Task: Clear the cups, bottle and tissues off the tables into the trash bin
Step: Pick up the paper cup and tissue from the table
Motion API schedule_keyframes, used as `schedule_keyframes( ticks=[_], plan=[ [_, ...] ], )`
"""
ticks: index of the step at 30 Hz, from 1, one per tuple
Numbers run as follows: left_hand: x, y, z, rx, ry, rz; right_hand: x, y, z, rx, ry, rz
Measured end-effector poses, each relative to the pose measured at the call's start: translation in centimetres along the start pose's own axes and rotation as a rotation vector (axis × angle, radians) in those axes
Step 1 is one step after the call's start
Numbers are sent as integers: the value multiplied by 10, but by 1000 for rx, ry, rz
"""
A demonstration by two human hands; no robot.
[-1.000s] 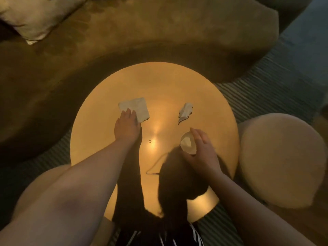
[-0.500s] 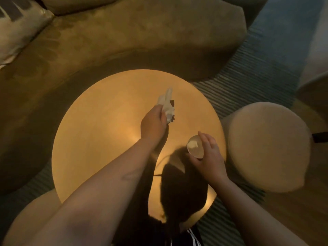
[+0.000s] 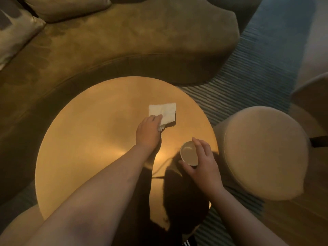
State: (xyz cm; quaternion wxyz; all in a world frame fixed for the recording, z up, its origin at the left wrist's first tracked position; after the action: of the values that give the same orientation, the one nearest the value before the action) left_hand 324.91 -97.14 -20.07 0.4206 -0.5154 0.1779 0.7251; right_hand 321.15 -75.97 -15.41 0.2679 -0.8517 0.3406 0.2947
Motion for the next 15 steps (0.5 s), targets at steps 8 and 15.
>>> schedule_keyframes(
  ticks=[8, 15],
  plan=[
    [-22, -27, 14, -86, -40, 28, -7, -1, -4, 28, 7, -42],
    [-66, -73, 35, -111, -32, 92, -40, -19, -17, -2, 17, 4]
  ],
)
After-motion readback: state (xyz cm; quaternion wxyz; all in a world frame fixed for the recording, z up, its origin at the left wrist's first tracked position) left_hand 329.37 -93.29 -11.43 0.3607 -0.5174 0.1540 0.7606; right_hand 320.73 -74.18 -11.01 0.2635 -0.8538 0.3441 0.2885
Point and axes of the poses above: each hand's wrist, its own y-axis towards the middle knuckle, its own x-axis out of the palm, z = x × y, the point moved 2 cm from there along y, towards the middle knuckle, and after that the axes turned 5 degrees about y, right-handed, at the moved point
